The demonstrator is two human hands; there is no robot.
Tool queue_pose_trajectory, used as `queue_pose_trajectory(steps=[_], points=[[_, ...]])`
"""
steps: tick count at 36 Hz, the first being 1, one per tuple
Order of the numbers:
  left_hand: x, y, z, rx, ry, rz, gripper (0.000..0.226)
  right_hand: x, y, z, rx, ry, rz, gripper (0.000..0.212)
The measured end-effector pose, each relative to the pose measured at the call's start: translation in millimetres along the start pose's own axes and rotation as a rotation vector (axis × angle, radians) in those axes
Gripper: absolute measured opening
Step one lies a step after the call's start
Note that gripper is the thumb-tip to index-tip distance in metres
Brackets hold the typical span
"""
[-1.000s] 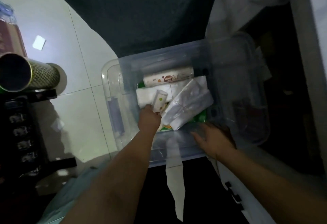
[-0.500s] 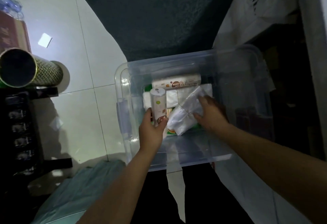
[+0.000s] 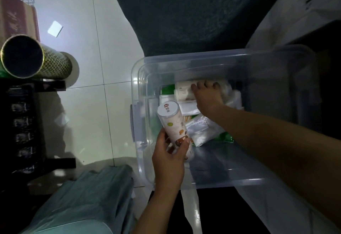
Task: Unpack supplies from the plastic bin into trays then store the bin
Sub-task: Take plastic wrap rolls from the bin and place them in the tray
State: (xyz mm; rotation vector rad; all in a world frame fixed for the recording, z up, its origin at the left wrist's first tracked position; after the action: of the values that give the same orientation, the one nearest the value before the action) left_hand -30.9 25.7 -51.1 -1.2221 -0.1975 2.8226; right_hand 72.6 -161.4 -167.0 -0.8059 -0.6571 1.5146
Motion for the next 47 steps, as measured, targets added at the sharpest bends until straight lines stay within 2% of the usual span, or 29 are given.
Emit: queue_pose_trajectory(steps=[3,7,10,14,21,28,33,39,43,47], points=[[-6.2,-5.1,2.4,-0.011,0.007,-0.017,0.052,-1.8,-5.8,15.4,-0.020,0.020,-0.066,0.058],[-28.0,-16.6,12.0,0.013,0.031,-0.038,0.057,-12.0,-29.7,55.5,-0.169,0.046,-0.245,0.055],[-57.3,-26.2,24.1,0.053,0.083,-0.068,0.054,-26.3,-54.6,93.6,-0.267,0.108,-0.444,0.055],[-103.4,-38.3,43.7,0.119,0.157,-0.108,0.057,-49.8,-96.8,160.6,-0.479,0.187,-0.772,0.054],[-162.8,-48.1,82.0,0.299,0.294,-0.182,0.058,-71.5,-137.2,291.9,-0.631,0.389,-1.120,0.061],[-159.6,-16.9,118.5,0.576,0.285,-0.253,0.055,-53.1,-123.5,430.5,-0.847,0.612,-1.573,0.053],[-147.1,33.8,171.7,0.855,0.314,-0.383,0.045,-39.5,-102.7,532.0,-0.990,0.832,-1.646,0.052],[-132.3,77.4,258.1,1.191,0.378,-0.559,0.052,-19.9,-83.0,647.1,-1.209,1.067,-1.623,0.053],[-118.6,85.6,317.7,1.345,0.445,-0.622,0.055,6.4,-61.2,706.7,-1.341,1.198,-1.636,0.054],[-94.2,78.3,370.3,1.451,0.497,-0.663,0.063,30.5,-35.7,758.0,-1.433,1.229,-1.673,0.055]])
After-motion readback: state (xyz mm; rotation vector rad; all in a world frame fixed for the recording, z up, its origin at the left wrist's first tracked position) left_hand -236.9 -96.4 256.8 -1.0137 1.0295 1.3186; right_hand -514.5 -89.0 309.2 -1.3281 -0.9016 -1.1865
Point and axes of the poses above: each hand's wrist, its own z-axis away from the middle knuckle, its own y-axis out of the palm, x = y × z, the point moved 6 cm from there along -z, towards the middle knuckle, and after that the axes turned 5 degrees about z, right-handed, at the moved point
